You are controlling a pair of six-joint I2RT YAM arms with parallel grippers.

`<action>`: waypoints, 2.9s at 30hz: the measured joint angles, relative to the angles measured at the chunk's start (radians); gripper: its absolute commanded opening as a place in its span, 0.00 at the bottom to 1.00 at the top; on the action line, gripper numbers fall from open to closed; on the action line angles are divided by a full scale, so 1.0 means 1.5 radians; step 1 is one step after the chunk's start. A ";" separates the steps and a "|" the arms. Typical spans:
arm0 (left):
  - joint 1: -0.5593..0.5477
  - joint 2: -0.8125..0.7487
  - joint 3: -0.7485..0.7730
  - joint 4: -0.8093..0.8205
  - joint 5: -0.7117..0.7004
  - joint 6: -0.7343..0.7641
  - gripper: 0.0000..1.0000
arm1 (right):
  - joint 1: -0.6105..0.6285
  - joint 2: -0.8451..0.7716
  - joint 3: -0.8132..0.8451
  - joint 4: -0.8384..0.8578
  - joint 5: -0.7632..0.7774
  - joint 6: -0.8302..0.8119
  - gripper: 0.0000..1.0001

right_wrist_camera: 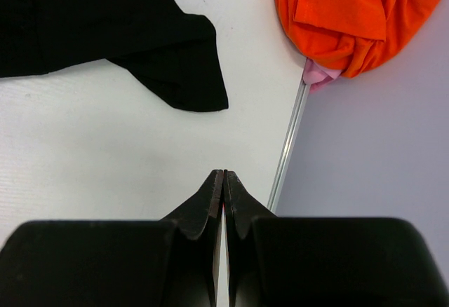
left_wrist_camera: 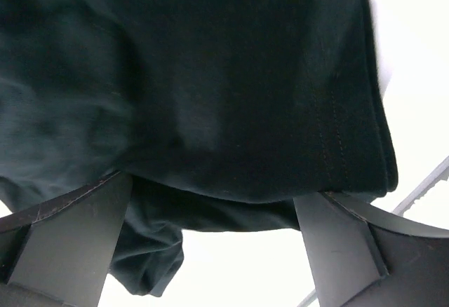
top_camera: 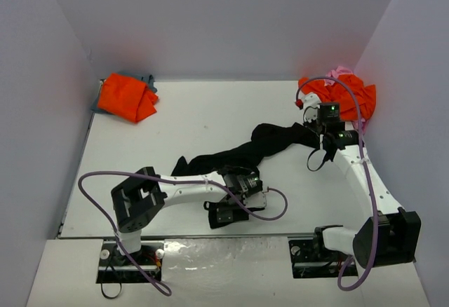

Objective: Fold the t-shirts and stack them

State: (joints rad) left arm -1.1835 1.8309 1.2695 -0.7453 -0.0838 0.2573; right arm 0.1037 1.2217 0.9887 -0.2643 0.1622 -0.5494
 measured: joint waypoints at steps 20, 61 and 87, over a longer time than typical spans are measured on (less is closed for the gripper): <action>-0.006 -0.101 0.076 -0.057 0.119 0.001 0.97 | -0.019 0.027 -0.005 0.017 0.034 -0.003 0.00; -0.104 0.026 0.038 0.017 0.036 -0.018 0.97 | -0.044 0.008 -0.044 0.024 0.038 -0.015 0.00; 0.044 0.096 0.112 0.013 0.038 -0.021 0.00 | -0.044 0.016 -0.059 0.037 0.009 -0.016 0.00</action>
State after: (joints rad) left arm -1.1175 1.9751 1.4382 -0.7255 -0.0262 0.2252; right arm 0.0380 1.2462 0.8996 -0.2083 0.1753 -0.5741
